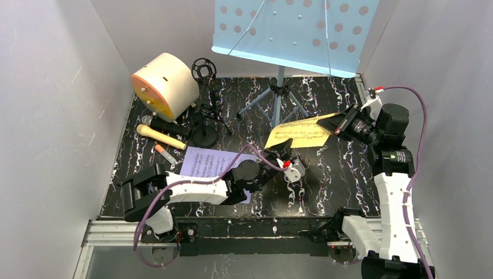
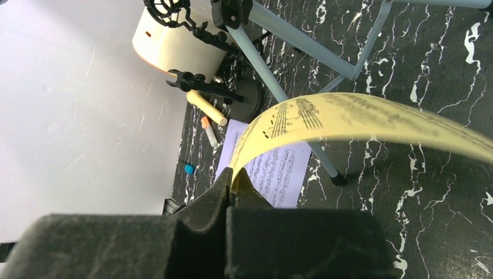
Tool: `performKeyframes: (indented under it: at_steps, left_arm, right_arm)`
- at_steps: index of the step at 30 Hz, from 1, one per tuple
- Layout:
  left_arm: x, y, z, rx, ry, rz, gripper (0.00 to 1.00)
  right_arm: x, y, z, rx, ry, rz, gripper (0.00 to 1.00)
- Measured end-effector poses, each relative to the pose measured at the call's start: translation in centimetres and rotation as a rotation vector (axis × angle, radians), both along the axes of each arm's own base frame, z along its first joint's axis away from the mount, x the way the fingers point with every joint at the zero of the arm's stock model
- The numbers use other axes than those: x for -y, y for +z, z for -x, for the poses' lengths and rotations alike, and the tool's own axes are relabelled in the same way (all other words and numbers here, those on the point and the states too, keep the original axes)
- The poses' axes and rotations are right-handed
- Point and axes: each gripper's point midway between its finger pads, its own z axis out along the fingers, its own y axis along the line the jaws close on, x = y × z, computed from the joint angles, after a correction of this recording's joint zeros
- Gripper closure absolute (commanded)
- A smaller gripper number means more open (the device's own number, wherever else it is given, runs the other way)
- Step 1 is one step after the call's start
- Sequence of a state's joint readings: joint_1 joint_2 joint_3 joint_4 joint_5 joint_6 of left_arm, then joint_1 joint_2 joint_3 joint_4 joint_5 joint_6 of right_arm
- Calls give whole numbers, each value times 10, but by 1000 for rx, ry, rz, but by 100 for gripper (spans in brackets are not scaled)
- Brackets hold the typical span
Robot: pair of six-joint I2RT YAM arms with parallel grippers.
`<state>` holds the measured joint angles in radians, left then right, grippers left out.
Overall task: Pack up the instrument practice props
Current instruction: Place the sheet music at the center of the board.
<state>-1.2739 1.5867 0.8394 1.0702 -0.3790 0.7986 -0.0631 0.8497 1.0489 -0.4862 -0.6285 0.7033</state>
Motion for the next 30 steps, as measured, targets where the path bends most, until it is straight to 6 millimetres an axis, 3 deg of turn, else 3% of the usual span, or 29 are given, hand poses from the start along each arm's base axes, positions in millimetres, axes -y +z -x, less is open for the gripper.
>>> performKeyframes:
  at_steps: [2, 8, 10, 19, 25, 30]
  left_arm:
    - [-4, 2, 4, -2, -1, 6, 100]
    - [-32, 16, 10, -78, 45, 3, 100]
    - [-43, 23, 9, -126, 80, -6, 100]
    - [-94, 45, 11, -341, 225, -88, 100]
    - [-142, 38, 14, -457, 385, -194, 100]
    - [-193, 35, 14, -508, 557, -284, 100]
  right_arm:
    - [-1, -1, 0, -2, 5, -1, 72]
    - [-2, -3, -2, 0, 19, 9, 37]
    - [-1, -4, -3, 6, 21, 17, 29]
    - [-2, -7, -7, 29, 52, 51, 15]
    - [-1, -13, -11, 41, 67, 84, 9]
    - [0, -32, -17, 6, 76, 97, 7]
